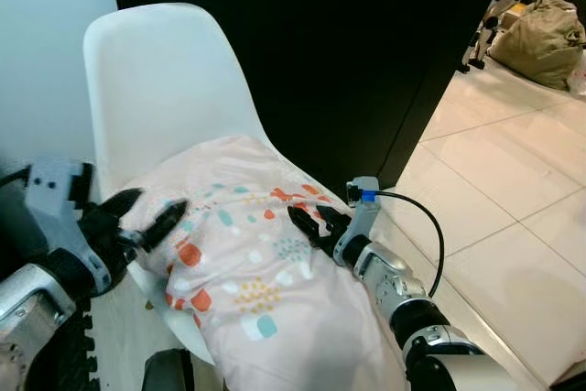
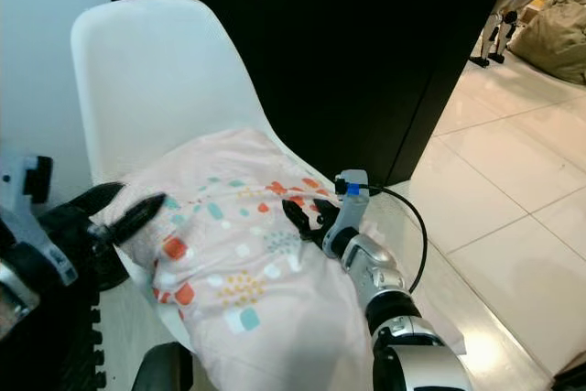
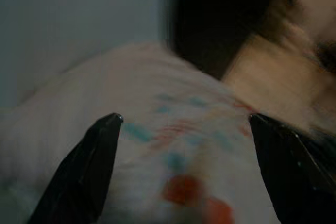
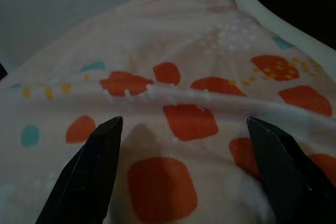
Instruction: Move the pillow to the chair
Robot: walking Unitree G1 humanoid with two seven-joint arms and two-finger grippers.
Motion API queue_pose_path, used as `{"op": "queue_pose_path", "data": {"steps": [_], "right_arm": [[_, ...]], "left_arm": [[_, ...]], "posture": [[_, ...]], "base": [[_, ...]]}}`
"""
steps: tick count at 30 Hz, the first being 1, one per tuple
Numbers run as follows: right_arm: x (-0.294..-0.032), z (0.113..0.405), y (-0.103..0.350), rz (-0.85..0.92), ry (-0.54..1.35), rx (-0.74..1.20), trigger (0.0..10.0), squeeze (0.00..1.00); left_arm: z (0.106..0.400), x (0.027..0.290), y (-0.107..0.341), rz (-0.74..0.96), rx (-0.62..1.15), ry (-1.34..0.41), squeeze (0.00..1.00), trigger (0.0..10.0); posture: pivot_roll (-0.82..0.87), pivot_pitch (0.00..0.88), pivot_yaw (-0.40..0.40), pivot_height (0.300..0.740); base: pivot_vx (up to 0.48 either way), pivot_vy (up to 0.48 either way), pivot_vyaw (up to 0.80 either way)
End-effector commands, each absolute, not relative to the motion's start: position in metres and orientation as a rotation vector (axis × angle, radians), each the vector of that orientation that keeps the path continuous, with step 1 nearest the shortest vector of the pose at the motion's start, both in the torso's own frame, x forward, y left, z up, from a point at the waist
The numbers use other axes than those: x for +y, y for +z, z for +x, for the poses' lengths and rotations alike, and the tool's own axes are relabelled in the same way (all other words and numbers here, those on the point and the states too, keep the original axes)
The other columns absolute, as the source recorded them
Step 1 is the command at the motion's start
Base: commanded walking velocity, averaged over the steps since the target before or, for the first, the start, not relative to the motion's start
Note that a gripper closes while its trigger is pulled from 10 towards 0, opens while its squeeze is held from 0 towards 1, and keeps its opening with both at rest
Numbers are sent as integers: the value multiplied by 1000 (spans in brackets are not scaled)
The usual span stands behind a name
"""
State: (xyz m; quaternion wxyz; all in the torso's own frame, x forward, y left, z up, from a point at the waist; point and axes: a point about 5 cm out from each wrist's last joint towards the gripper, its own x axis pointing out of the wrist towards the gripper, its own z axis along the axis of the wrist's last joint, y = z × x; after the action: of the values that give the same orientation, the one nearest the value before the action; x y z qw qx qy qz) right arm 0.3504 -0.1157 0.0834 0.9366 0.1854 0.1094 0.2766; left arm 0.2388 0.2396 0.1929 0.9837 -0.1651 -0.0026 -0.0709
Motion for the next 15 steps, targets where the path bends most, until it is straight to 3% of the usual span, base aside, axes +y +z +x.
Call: {"op": "queue_pose_path", "data": {"steps": [1, 4, 12, 13, 15], "right_arm": [[-118, 349, 79, 346, 566, 251, 10000, 1000], [-118, 350, 81, 326, 570, 248, 10000, 1000], [-119, 351, 87, 337, 588, 207, 10000, 1000], [-117, 350, 90, 390, 623, 181, 10000, 0], [-115, 349, 94, 441, 653, 156, 10000, 0]], "left_arm": [[245, 249, 173, -455, 12, 35, 0, 10000], [251, 239, 145, -573, 79, 143, 0, 10000], [263, 216, 111, -740, 181, 102, 0, 10000], [268, 212, 109, -769, 188, 77, 0, 10000], [272, 211, 108, -798, 190, 63, 0, 10000]], "posture": [[201, 30, -181, 505], [200, 30, -185, 505], [187, 40, -185, 505], [184, 43, -185, 505], [178, 47, -181, 505]], "base": [[0, 0, 0], [0, 0, 0], [0, 0, 0], [0, 0, 0], [0, 0, 0]]}}
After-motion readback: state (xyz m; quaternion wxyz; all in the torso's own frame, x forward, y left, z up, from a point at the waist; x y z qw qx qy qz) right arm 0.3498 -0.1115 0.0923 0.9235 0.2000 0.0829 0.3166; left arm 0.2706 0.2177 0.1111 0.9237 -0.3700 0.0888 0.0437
